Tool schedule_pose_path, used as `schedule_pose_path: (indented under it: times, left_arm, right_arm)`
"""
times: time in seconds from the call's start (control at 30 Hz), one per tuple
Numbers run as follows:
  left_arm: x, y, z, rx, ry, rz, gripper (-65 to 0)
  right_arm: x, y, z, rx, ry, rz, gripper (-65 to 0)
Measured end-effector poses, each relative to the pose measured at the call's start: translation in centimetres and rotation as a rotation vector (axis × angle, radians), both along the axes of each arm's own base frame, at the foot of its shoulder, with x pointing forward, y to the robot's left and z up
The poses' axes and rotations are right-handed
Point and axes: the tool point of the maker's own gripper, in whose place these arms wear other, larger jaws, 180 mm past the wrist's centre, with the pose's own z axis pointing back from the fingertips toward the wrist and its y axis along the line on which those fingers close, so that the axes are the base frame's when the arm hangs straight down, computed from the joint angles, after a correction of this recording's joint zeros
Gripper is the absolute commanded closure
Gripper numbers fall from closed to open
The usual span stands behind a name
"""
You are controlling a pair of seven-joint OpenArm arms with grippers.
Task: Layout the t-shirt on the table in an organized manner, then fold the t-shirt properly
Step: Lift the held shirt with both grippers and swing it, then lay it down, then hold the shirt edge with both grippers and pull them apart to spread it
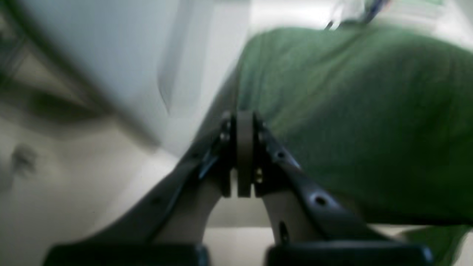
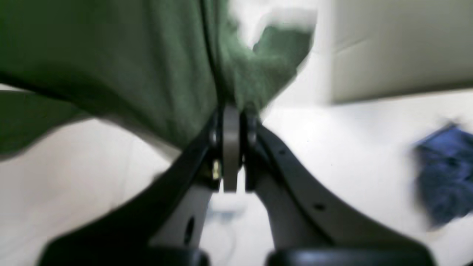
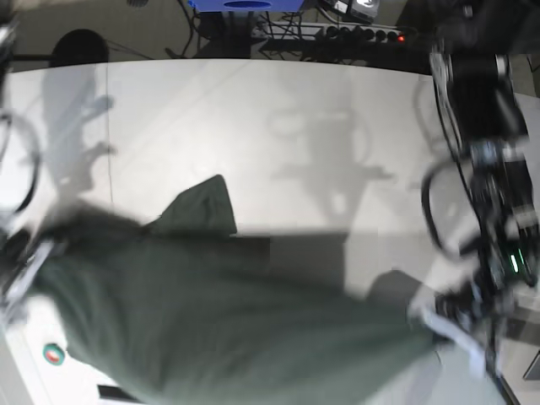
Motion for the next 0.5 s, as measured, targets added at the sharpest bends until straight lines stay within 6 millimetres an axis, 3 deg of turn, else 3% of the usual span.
schedule_pose_path:
  times: [0.13,0.2,0.27,0.33,0.5]
  left_arm:
    - [-5.3,0.6,-8.4,-0.010,0.142,0.014,0.0]
    - [-8.2,1.3,-13.3,-0.025,0.242,0.028,0.0]
    - [-10.6,3.1,-16.7,-0.015,0.307,0.073,0.0]
    - [-12.4,4.9,-18.7,0.001,0.350,0.103,0.0]
    - [-13.1,6.2,-19.5,0.012,0.353,0.119,0.0]
  right_arm:
    - [-6.2,3.2,-9.9,0.138,0.214,-0.033,-0.8]
    - [-9.4,4.5,-13.2,0.185,0.299,-0.050,-0.8]
    - [-10.6,5.2,-14.5,0.211,0.318,-0.058,-0.8]
    - [-10.8,5.4,-14.7,0.216,0.310,-0.056,-0.8]
    - [-12.7,5.1,-15.6,0.213,0.347,-0.068,-0.8]
